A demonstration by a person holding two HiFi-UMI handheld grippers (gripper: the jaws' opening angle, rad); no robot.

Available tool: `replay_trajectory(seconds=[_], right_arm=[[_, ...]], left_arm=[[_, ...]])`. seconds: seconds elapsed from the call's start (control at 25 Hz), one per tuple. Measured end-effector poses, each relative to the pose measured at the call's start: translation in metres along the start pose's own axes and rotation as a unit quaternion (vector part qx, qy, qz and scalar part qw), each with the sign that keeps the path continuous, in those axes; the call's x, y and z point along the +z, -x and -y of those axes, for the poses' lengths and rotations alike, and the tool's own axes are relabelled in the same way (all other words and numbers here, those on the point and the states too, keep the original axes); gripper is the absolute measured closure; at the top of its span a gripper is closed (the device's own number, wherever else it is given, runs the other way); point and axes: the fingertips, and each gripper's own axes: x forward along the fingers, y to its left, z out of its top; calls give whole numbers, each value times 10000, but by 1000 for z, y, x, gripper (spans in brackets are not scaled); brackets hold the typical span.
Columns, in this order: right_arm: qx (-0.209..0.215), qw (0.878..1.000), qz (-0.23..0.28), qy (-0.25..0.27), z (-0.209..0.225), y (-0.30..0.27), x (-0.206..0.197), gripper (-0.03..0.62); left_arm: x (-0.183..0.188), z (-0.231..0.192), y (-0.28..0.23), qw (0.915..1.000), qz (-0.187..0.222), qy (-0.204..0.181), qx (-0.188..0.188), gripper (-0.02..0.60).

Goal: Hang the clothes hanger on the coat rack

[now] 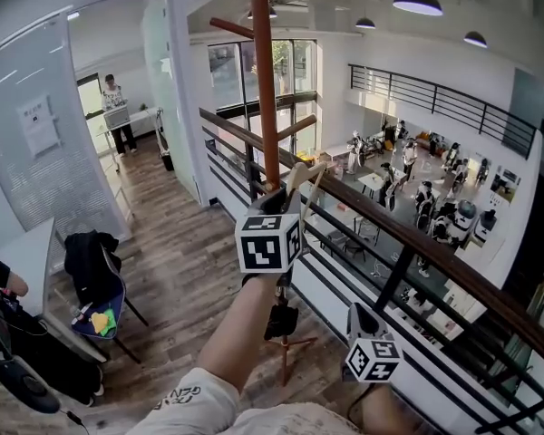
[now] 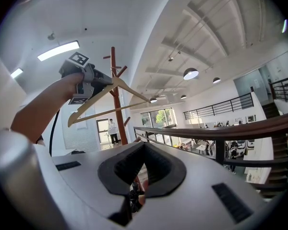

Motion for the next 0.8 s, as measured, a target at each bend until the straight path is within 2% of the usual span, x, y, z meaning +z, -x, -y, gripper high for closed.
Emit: replay_trajectory(seconds=[0.24,0.52,0.8], right_arm=[[48,10000,-2,37,-6,-7,5,594],[76,9999,27,90,-8,-12,12,594],[13,9999,18,107,-3,-2,12,595]], left_arm=[[4,0,-6,9999,-61,98,-8,526],[5,-6,-16,9964,-124,831,56,526],[14,3,-18,9938,-31,1103,118,526]])
